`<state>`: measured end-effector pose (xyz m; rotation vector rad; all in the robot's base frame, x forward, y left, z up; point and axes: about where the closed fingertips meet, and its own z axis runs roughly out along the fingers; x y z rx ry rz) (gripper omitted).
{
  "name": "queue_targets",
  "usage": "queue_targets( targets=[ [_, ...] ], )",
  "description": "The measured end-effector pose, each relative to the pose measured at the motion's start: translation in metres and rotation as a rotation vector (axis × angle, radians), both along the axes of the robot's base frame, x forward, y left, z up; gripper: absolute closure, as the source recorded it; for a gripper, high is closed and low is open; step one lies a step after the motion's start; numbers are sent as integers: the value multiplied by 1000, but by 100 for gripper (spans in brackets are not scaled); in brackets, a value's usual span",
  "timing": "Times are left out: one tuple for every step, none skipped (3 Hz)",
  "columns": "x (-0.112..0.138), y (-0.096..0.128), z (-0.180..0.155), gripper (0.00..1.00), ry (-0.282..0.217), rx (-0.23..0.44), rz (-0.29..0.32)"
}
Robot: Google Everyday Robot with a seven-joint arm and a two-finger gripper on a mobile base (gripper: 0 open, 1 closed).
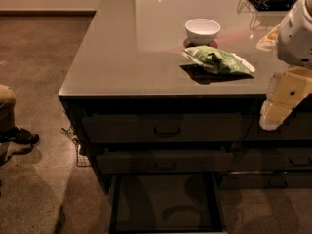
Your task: Place green jalapeno chip bag into bottom drawer
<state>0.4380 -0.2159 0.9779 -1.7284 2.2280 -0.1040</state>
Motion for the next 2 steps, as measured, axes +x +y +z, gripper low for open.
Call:
queue_targets(
  targets=[
    [3,1,-1,0,-8,9,-2],
    [49,-4,-14,0,-101,69,-22]
  ],
)
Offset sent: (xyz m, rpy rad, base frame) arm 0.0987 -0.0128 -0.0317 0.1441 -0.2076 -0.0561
